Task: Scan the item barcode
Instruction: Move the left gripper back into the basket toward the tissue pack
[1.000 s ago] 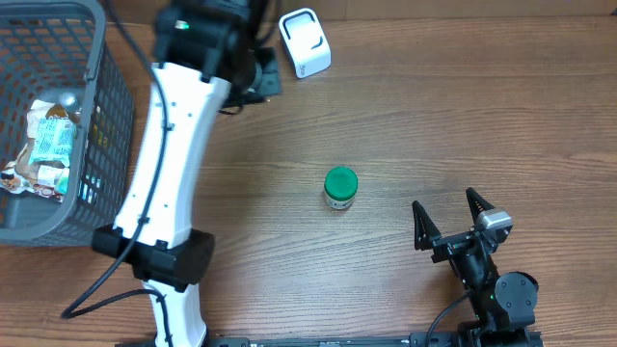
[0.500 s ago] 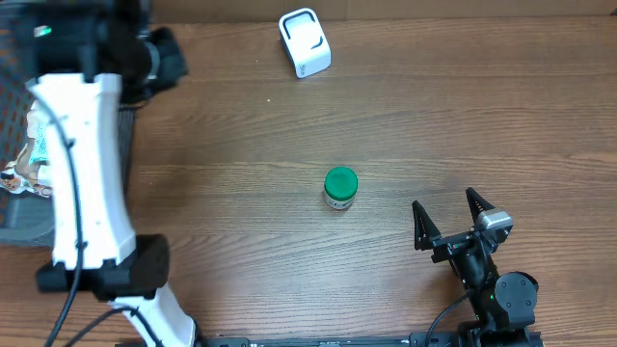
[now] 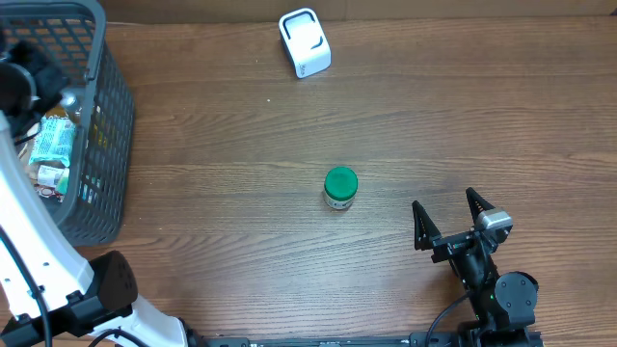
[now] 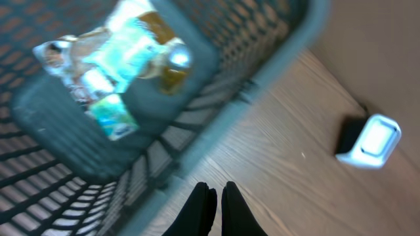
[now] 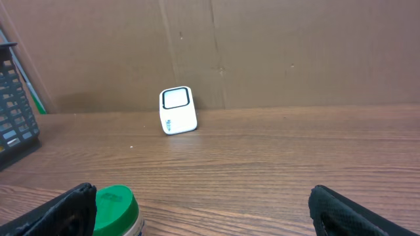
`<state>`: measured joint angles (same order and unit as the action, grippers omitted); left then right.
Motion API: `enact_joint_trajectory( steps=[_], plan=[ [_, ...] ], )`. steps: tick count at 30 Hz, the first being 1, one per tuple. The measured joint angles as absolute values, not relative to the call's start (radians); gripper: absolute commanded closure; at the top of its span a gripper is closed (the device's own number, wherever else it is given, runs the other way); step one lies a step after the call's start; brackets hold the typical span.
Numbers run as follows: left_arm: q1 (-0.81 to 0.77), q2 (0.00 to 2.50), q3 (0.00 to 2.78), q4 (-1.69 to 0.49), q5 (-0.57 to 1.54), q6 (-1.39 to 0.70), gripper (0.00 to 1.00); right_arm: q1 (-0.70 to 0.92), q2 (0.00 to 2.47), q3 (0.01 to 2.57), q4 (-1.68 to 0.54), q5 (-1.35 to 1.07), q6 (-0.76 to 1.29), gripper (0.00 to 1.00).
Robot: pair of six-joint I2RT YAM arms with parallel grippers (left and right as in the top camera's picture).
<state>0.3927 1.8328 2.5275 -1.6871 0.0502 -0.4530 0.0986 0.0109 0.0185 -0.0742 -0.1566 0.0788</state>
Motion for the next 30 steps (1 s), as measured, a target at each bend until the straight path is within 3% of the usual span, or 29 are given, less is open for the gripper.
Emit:
enact_joint_trajectory(
  steps=[9,11,14,22,30],
  plan=[
    [0.494,1.833,2.519,-1.687,-0.047,-0.513,0.93,0.099,0.011,0.019,-0.074,-0.157,0.078,0.00],
    [0.498,1.833,2.501,-1.687,-0.077,-0.528,0.83,0.099,0.011,0.019,-0.074,-0.157,0.079,0.00],
    [0.498,1.833,2.458,-1.687,-0.127,-0.570,0.79,0.099,0.011,0.019,-0.074,-0.157,0.078,0.00],
    [0.499,1.833,2.326,-1.638,-0.210,-0.648,0.46,0.099,0.011,0.019,-0.074,-0.157,0.078,0.00],
    [0.501,1.833,2.152,-1.539,-0.222,-0.661,0.43,0.099,0.011,0.019,-0.075,-0.157,0.078,0.00]
  ],
)
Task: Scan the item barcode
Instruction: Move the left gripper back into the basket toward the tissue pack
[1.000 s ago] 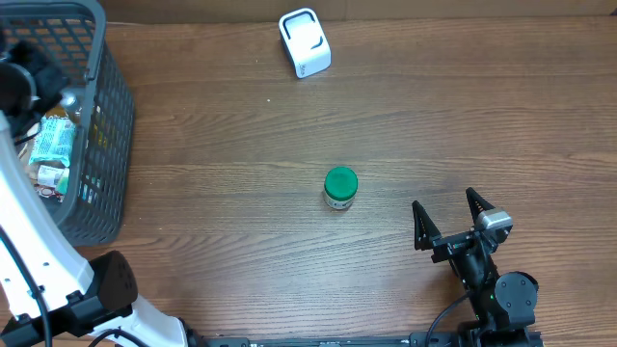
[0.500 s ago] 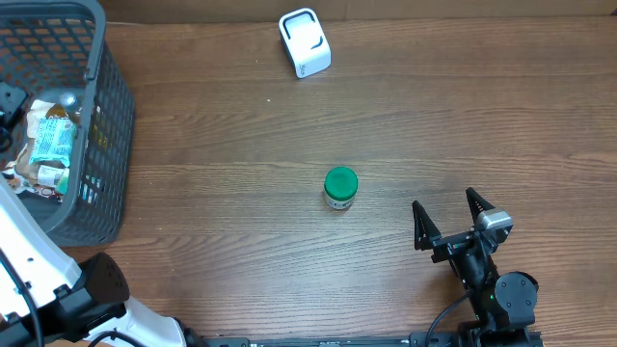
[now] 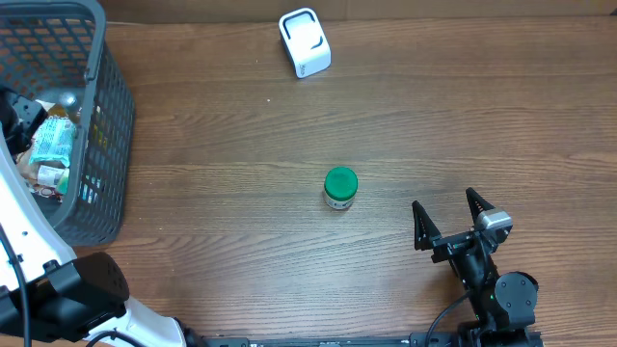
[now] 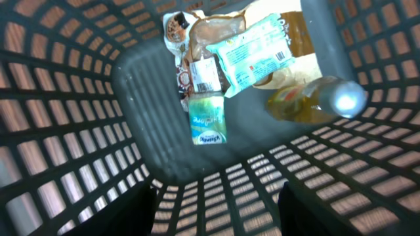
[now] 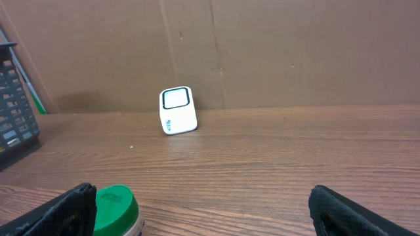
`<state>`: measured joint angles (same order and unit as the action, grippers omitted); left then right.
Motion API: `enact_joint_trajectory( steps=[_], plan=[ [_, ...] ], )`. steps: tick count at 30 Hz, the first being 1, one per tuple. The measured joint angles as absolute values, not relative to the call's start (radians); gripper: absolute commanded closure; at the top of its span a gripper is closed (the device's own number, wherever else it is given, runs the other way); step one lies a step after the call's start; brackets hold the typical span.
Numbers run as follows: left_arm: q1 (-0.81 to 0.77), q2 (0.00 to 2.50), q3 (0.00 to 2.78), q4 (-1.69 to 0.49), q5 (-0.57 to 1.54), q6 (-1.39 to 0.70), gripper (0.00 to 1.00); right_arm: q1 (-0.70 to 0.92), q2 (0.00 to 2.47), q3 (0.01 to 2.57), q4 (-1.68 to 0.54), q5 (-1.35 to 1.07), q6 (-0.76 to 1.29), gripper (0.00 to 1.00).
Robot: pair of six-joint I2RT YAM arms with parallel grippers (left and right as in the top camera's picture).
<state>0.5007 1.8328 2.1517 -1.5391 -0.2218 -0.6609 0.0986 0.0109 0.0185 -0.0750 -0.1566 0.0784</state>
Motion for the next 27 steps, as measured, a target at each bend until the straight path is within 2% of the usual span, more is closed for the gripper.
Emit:
enact_joint_trajectory(
  steps=[4,5,6,8,17,27],
  plan=[
    [0.511,1.833,2.066,-1.474,-0.222,-0.680,0.46,0.099,0.011,0.019,-0.075,-0.157,0.078,0.00],
    [0.514,1.833,2.038,-1.449,-0.222,-0.682,0.48,0.099,0.011,0.019,-0.075,-0.157,0.078,0.00],
    [0.516,1.833,2.028,-1.443,-0.221,-0.682,0.55,0.099,0.011,0.019,-0.074,-0.157,0.078,0.00],
    [0.518,1.833,1.975,-1.389,-0.221,-0.685,0.60,0.099,0.011,0.019,-0.074,-0.157,0.079,0.00],
    [0.519,1.833,1.798,-1.260,-0.195,-0.690,0.53,0.099,0.011,0.019,-0.075,-0.157,0.078,0.00],
    [0.519,1.833,1.608,-1.098,-0.194,-0.690,0.55,0.099,0.011,0.019,-0.075,-0.157,0.079,0.00]
  ],
)
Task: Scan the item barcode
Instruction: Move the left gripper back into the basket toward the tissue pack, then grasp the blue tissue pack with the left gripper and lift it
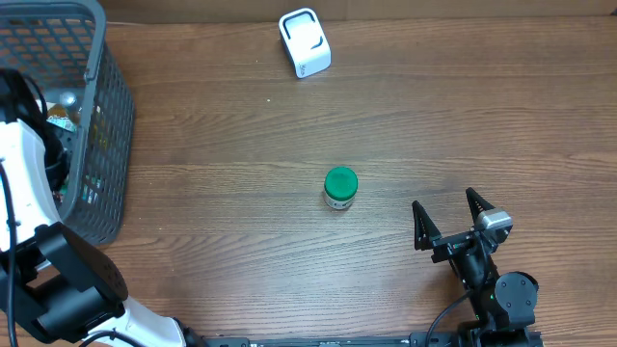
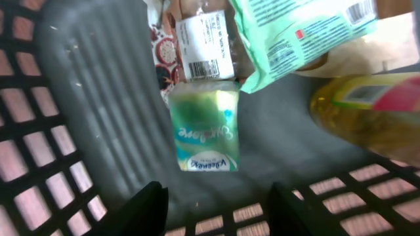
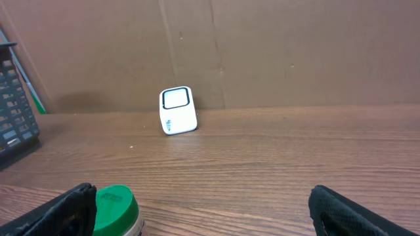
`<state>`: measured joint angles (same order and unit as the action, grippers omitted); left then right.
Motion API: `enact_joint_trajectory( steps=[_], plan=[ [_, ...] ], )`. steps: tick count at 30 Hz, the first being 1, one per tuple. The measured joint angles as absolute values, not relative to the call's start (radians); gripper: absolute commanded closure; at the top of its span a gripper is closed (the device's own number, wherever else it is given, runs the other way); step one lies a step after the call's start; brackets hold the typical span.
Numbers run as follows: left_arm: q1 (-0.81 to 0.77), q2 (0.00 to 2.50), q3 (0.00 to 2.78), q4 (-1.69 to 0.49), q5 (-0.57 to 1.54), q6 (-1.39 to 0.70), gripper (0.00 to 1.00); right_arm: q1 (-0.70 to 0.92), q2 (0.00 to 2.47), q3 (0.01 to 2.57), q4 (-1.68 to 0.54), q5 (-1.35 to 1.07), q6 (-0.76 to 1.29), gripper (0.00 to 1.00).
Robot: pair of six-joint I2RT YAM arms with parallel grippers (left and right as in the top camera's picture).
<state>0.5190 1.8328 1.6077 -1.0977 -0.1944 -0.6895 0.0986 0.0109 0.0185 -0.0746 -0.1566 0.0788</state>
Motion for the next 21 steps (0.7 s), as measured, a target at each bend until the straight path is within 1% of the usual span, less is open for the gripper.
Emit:
enact_joint_trajectory(
  steps=[11,21],
  plan=[
    [0.519,1.833,1.442,-0.903,-0.194,-0.682,0.56,0.099,0.011,0.019,-0.074,-0.157,0.078,0.00],
    [0.519,1.833,1.357,-0.791,-0.195,-0.678,0.59,0.099,0.011,0.019,-0.074,-0.156,0.078,0.00]
  ],
)
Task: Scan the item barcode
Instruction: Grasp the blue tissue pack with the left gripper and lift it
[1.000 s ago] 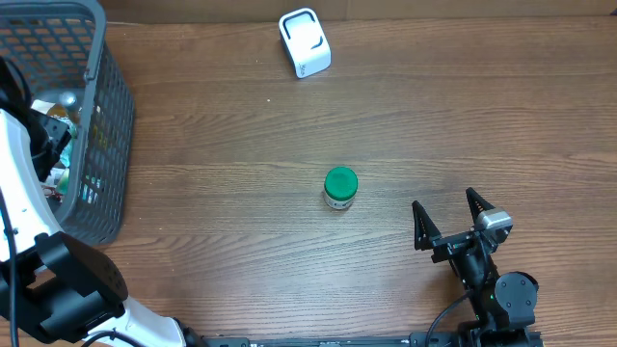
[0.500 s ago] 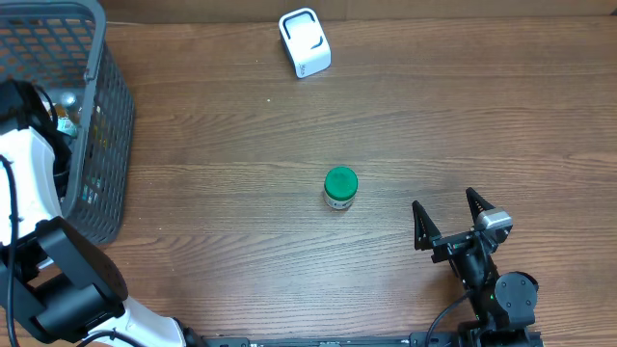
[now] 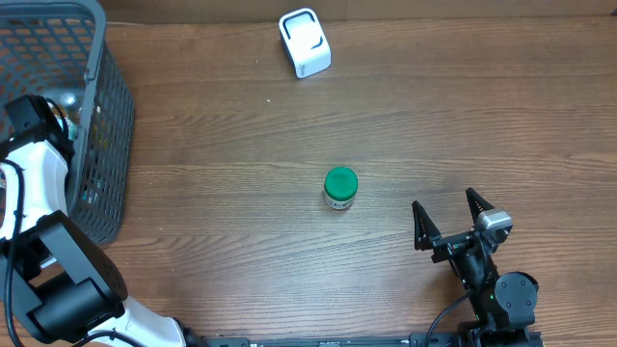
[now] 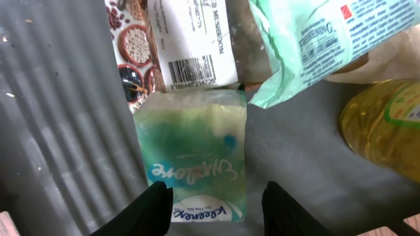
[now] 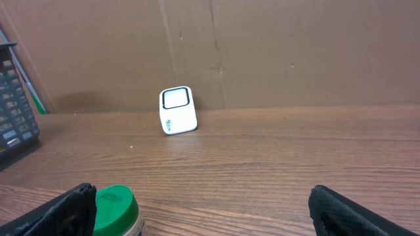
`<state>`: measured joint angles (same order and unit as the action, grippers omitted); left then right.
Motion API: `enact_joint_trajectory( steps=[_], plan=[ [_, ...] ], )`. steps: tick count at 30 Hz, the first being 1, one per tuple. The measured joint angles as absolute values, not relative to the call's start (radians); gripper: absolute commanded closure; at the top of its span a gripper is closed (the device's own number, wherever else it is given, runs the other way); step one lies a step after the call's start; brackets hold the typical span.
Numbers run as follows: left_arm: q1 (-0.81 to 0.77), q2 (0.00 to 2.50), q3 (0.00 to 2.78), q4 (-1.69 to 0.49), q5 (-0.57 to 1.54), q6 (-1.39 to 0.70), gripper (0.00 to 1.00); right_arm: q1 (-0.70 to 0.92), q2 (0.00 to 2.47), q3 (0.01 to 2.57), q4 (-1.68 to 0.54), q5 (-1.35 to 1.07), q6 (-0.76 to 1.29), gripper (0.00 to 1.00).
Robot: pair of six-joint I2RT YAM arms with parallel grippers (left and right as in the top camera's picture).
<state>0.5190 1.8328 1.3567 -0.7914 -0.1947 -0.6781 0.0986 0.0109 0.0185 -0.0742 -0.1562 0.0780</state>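
Inside the grey basket (image 3: 99, 92), my left gripper (image 4: 216, 213) is open, low over a small green tissue pack (image 4: 193, 151). Its fingers (image 4: 152, 208) stand on either side of the pack's near end. Just beyond the pack lies a packet with a white barcode label (image 4: 190, 46). The white scanner (image 3: 305, 42) stands at the table's far edge, also in the right wrist view (image 5: 178, 110). My right gripper (image 3: 451, 222) rests open at the front right, holding nothing.
A mint-green packet (image 4: 315, 39) and a yellow bottle (image 4: 387, 131) lie beside the pack on the basket floor (image 4: 59, 131). A green-lidded jar (image 3: 340, 187) stands mid-table, just ahead of my right gripper's left finger (image 5: 79, 206). A cardboard wall (image 5: 262, 46) backs the table.
My left gripper is now lower and closer to the green tissue pack, whose near end now lies between the open fingers. The right arm, jar and scanner have not moved.
My left gripper was shut above the basket's rim, with the scanner in its view. Then it was open high over the basket's contents. Then it was lower, facing the green tissue pack, and now it straddles that pack's near end.
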Motion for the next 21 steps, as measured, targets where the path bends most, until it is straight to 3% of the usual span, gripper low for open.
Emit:
enact_joint_trajectory(
  steps=[21],
  plan=[
    [0.517,1.784,1.274,-0.684,-0.215,-0.670,0.55,0.099,0.011,0.019,-0.075,-0.157,0.078,0.00]
  ],
)
